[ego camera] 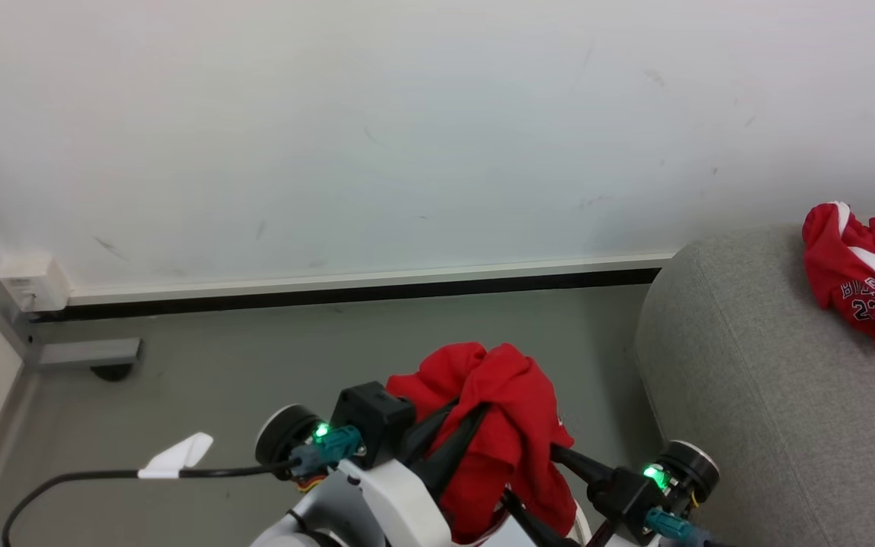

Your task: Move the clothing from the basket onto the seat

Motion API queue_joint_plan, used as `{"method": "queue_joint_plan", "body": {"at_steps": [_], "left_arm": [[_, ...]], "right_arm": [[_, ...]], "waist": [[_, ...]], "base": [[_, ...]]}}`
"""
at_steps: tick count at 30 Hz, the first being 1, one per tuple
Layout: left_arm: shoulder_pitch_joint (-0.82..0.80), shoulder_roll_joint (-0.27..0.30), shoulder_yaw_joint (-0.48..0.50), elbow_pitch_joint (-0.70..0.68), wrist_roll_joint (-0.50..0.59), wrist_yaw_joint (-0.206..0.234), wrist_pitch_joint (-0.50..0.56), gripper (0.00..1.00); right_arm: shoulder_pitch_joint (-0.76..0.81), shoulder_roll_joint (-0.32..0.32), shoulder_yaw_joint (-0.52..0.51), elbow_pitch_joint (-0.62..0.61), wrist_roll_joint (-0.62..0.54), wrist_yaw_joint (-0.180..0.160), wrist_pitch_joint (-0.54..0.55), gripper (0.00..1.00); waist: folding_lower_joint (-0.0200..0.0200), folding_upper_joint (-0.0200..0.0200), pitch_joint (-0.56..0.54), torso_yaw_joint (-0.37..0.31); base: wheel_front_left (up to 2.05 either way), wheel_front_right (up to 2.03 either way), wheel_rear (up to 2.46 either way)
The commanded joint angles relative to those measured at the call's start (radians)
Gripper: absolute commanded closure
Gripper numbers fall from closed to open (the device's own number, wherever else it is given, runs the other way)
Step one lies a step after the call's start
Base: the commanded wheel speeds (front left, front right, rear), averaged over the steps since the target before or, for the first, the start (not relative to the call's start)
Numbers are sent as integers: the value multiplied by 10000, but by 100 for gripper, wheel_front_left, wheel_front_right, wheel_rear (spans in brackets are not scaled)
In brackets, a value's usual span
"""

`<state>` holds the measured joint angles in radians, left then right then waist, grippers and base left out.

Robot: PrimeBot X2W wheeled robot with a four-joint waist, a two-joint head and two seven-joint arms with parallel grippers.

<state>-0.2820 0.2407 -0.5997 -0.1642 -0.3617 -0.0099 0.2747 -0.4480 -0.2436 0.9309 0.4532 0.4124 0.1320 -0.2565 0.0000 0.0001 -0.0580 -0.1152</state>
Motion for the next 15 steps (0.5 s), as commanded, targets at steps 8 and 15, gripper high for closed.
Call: {"method": "queue_joint_plan", "body": {"at_steps": [8, 15], "left_arm": [[-56, -25, -160, 39, -142, -95, 105, 100], [1, 72, -138, 164, -116, 20, 59, 100]], "right_arm": [[-240, 519, 259, 347, 1204, -26, -91, 100], [-156, 728, 133, 449, 1716, -26, -90, 100]], "waist": [[0, -1, -16, -63], [0, -1, 31, -165]], "base": [[0, 0, 0], [0, 0, 0]]}}
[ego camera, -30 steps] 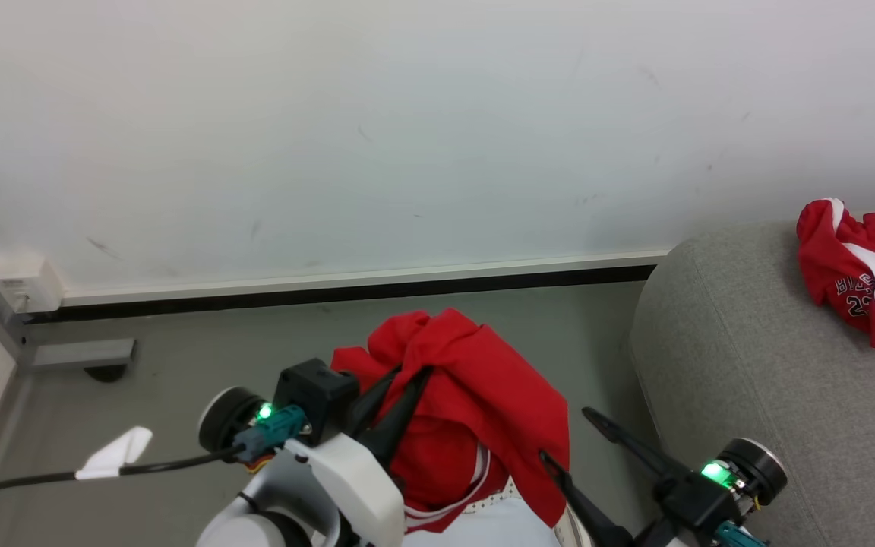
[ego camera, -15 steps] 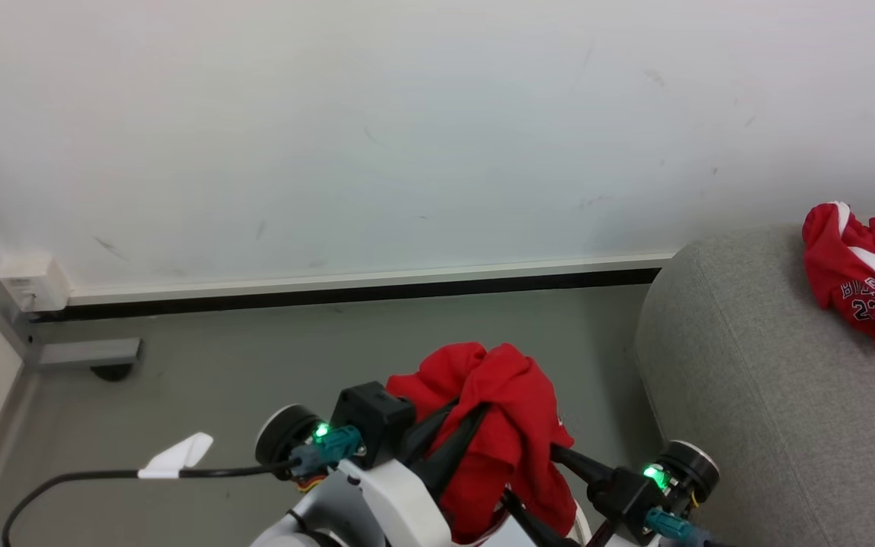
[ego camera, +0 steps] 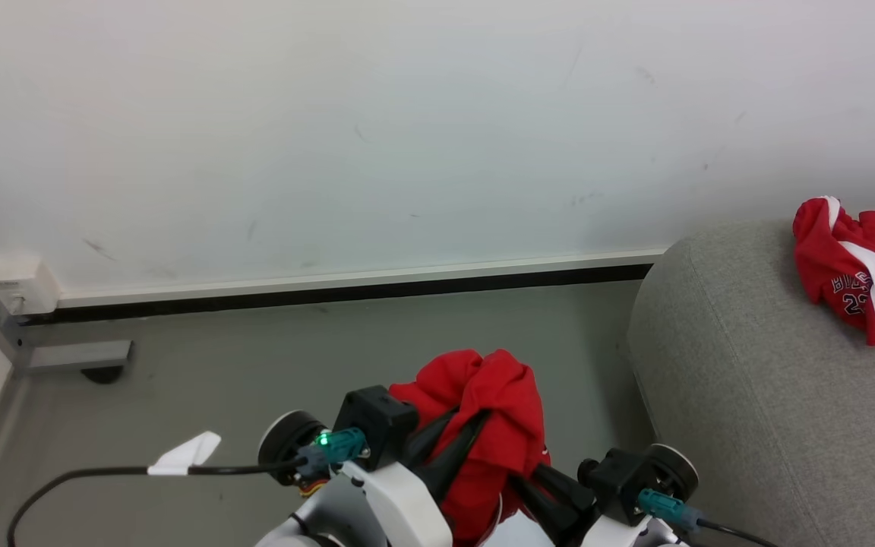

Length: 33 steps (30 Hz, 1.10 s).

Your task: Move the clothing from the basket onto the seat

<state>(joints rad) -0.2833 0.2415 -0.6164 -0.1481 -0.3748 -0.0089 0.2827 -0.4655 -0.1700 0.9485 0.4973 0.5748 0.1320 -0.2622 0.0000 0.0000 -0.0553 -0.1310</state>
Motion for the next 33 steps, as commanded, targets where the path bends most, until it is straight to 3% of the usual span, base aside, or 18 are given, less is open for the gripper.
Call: {"method": "queue_joint_plan", "body": {"at_steps": [1, 4, 6, 8, 9, 11, 12, 13, 23, 33], "left_arm": [[25, 73, 21, 13, 26, 21, -25, 100], [49, 114, 22, 62, 59, 75, -55, 100], [53, 116, 23, 80, 82, 79, -81, 84], [59, 127, 18, 96, 93, 121, -102, 78], [66, 127, 9, 100, 94, 140, -113, 70], [70, 131, -6, 122, 118, 170, -144, 43], [71, 134, -9, 135, 133, 171, -151, 15], [75, 135, -13, 144, 140, 193, -160, 0], [146, 104, -108, 274, 220, 298, -323, 0], [193, 86, -242, 336, 222, 349, -432, 0]], "right_arm": [[56, -23, -95, -14, 144, -26, -34, 100], [205, -61, -349, -121, 338, -26, -34, 100], [270, -100, -563, -246, 434, -26, -34, 100], [412, -114, -840, -355, 522, -26, -34, 100], [483, -119, -972, -402, 551, -24, -34, 100], [611, -99, -1263, -515, 655, -26, -35, 100], [669, -95, -1422, -578, 676, -24, -35, 100], [719, -96, -1554, -633, 701, -24, -35, 100], [1126, -344, -2914, -1207, 533, -26, -35, 100], [1330, -858, -4392, -2058, 63, -24, -36, 100]], "waist": [[0, 0, 13, -17], [0, 0, 33, -47], [0, 0, 46, -70], [0, 0, 54, -96], [0, 0, 55, -109], [0, 0, 52, -137], [0, 0, 52, -153], [0, 0, 53, -171], [0, 0, 110, -670], [0, 0, 205, -1815]], "base": [[0, 0, 0], [0, 0, 0], [0, 0, 0], [0, 0, 0], [0, 0, 0], [0, 0, 0], [0, 0, 0], [0, 0, 0], [0, 0, 0], [0, 0, 0]]}}
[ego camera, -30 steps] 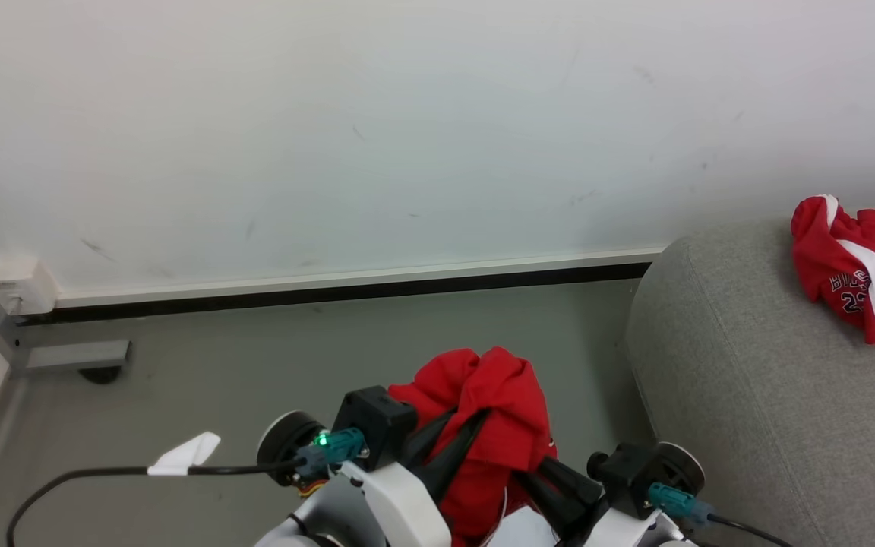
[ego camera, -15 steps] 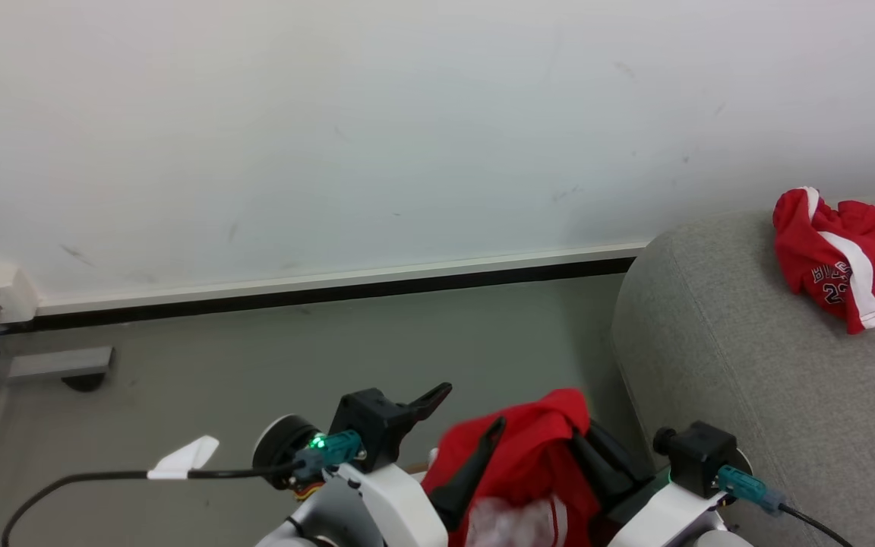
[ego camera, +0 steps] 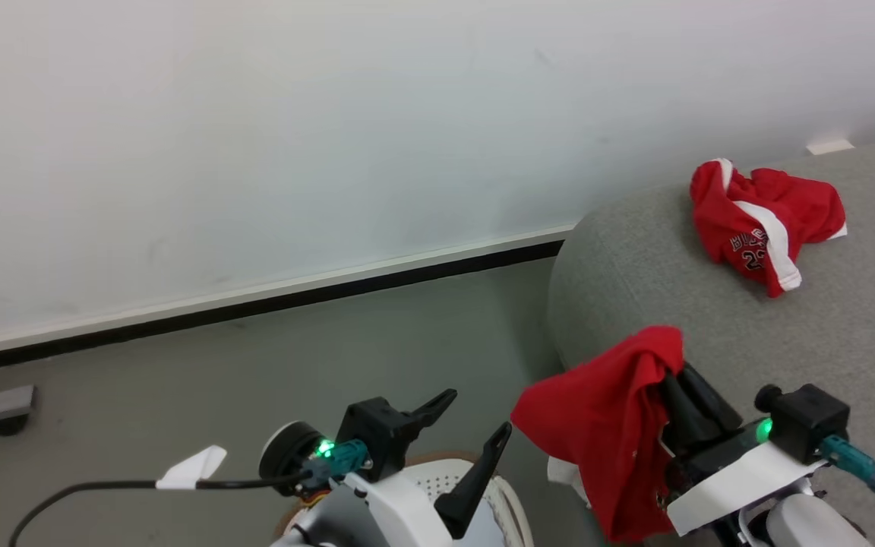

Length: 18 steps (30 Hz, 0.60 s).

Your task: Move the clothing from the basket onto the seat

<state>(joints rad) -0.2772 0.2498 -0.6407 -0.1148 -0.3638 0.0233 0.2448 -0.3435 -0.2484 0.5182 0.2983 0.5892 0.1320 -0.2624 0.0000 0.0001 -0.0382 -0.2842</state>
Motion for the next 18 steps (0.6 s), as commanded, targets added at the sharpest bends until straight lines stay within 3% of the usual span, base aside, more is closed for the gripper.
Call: {"method": "queue_joint_plan", "body": {"at_steps": [1, 11, 18], "left_arm": [[134, -3, -7, 7, 109, 30, -69, 0], [25, -70, -116, -83, 97, 75, -164, 0], [-308, -80, -218, -249, 228, 58, -11, 0]], "right_arm": [[126, -110, -239, -159, -138, -24, -32, 100], [202, -312, -1385, -945, -326, -24, -34, 100], [-185, -410, -2113, -1256, -285, -24, -34, 100]], "waist": [[0, -1, 39, -419], [0, -1, 204, -1681], [0, -1, 785, -2021]], "base": [[0, 0, 0], [0, 0, 0], [0, 0, 0]]}}
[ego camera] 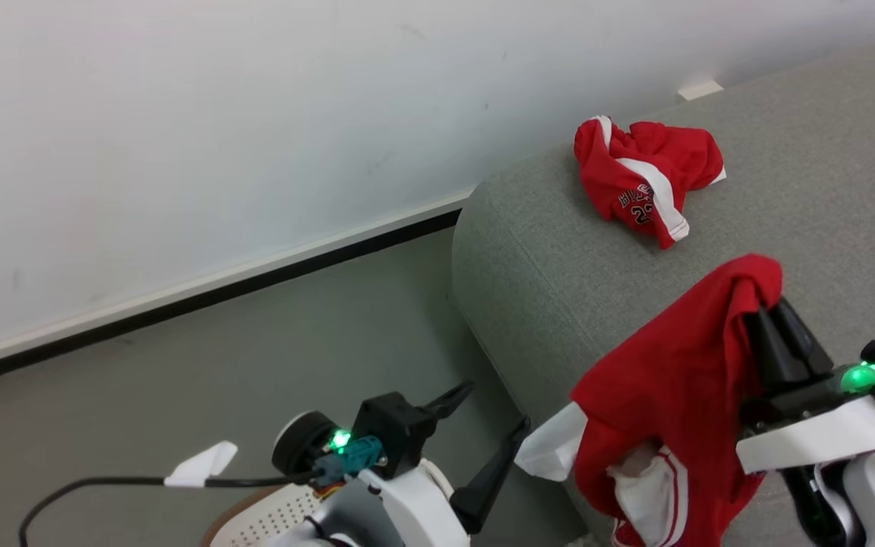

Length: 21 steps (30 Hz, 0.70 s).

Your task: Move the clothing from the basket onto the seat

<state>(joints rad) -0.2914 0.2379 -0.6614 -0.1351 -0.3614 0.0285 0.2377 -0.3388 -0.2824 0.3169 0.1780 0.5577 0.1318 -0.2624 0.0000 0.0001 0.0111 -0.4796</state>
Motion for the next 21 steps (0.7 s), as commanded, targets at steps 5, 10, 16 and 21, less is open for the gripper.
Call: {"method": "queue_joint_plan", "body": {"at_steps": [5, 10, 16, 21], "left_arm": [[-1063, 46, -79, -253, 430, -194, 387, 0], [-2082, 10, -11, -399, 750, -372, 605, 0], [-3349, -131, 44, -401, 966, -636, 698, 0], [-3888, -175, 34, -474, 1118, -691, 766, 0]], "right_arm": [[-1332, -293, -827, 303, 22, -22, -34, 100], [-2997, -322, -1765, 863, 145, -22, 107, 100], [-6421, -1026, -3639, 2613, -483, -22, 625, 100], [-9060, -1622, -5385, 4391, -1836, -22, 697, 100]], "waist": [[0, -1, 1602, 298], [0, -1, 2865, 740], [0, -1, 4462, 1456], [0, -1, 5465, 1894]], "base": [[0, 0, 0], [0, 0, 0], [0, 0, 0], [0, 0, 0]]}}
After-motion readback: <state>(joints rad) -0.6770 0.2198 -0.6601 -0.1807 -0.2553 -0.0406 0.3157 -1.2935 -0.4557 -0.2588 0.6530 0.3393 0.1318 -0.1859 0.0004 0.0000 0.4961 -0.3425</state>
